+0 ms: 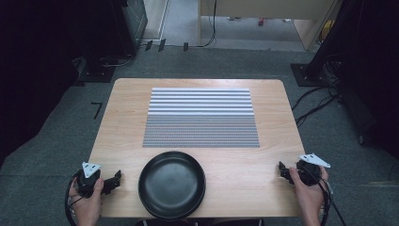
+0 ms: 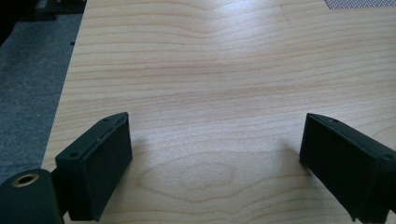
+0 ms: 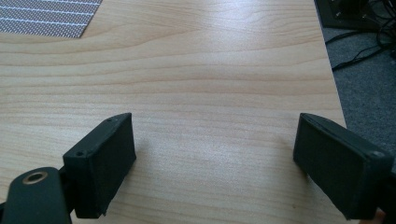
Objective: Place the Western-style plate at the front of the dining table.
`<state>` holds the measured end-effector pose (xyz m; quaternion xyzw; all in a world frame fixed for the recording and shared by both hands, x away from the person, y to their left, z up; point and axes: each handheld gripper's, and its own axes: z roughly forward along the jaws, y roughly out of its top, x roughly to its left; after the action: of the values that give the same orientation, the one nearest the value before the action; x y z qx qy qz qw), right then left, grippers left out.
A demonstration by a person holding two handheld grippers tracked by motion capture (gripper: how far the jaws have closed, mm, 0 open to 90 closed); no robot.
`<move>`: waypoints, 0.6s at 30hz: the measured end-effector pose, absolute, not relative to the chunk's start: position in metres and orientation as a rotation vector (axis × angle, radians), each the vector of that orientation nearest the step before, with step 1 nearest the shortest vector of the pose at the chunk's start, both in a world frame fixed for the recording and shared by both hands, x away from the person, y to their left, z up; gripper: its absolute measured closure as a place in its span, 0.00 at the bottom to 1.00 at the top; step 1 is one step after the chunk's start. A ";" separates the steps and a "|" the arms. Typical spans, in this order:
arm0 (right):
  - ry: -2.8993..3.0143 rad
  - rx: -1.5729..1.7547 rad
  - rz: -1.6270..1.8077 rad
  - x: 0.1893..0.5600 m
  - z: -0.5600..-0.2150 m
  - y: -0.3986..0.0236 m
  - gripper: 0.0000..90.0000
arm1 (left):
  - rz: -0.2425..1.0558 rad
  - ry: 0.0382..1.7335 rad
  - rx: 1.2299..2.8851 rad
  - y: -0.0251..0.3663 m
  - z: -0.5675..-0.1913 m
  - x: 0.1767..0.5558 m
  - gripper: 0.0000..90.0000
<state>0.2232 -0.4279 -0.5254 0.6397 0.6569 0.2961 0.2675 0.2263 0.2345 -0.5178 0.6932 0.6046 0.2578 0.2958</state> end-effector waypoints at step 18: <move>1.711 1.734 0.864 0.219 -0.516 -0.421 0.15 | 0.613 1.602 1.697 0.233 -0.507 0.220 0.10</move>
<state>0.2195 -0.4207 -0.5164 0.6449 0.6366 0.3213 0.2750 0.2202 0.2326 -0.5073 0.6570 0.6204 0.2375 0.3564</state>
